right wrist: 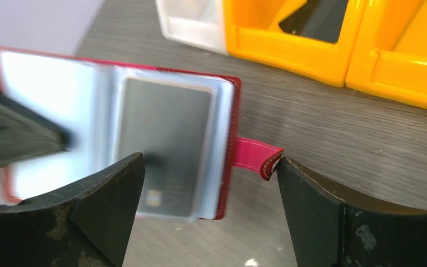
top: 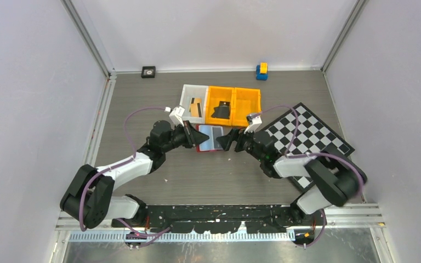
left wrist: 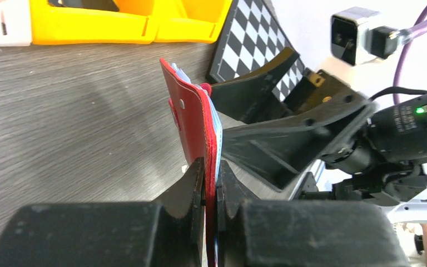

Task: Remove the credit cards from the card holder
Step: Remove the credit card from the card holder.

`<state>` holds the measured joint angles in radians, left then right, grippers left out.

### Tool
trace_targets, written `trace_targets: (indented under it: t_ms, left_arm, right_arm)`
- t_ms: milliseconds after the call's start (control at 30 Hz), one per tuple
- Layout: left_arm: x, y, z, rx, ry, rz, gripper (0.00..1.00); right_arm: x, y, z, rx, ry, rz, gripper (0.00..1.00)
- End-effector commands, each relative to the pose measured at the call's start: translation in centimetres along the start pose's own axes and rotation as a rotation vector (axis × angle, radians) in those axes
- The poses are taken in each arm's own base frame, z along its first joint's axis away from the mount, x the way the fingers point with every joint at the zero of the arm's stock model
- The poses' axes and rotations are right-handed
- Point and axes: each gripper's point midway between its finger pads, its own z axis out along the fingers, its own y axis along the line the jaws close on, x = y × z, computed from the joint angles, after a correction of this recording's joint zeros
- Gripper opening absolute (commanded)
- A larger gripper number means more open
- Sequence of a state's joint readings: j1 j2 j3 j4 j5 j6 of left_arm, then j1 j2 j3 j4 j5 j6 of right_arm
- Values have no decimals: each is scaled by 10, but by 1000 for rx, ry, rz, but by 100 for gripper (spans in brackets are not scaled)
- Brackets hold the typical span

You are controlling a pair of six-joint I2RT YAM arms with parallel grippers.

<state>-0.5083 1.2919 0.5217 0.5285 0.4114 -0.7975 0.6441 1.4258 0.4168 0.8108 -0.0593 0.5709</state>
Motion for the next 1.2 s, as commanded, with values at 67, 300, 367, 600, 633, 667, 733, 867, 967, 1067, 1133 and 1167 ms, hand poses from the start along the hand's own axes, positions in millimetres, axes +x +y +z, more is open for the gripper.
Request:
trace_targets:
  t_ms: [67,300,367,600,633,667,733,867,967,1067,1133,1167]
  left_arm:
    - [-20,-1,-6,-47,-51,65,0]
    - [-20,2,-7,-71,-42,50,0]
    - [-21,5,-6,-80,-42,37,0]
    - [-19,11,-3,-89,-31,-3,0]
    - [-19,11,-3,-88,-29,-6,0]
    - [-19,12,-3,-89,-28,-9,0]
    - [-19,12,-4,-91,-29,-13,0]
    - [-20,12,-5,-89,-31,-17,0]
    - [-21,13,-7,-96,-37,-17,0]
    - [-23,13,-8,-97,-42,-18,0]
    - [-23,13,-8,-96,-42,-18,0]
    - [-22,13,-8,-97,-41,-19,0]
  right_arm:
    - [30,21,32,-218,-21,-290,93]
    - [85,40,49,-358,189,-524,92]
    - [98,44,55,-392,234,-538,92]
    - [126,44,77,-420,320,-520,92]
    - [130,41,80,-418,333,-518,92]
    - [132,41,82,-418,338,-516,92]
    - [137,37,85,-409,369,-523,92]
    - [148,27,88,-374,421,-514,93]
    - [137,24,88,-332,360,-519,93]
    - [126,20,85,-304,299,-541,93]
    - [123,25,85,-313,288,-529,93]
    - [122,25,84,-314,278,-523,93]
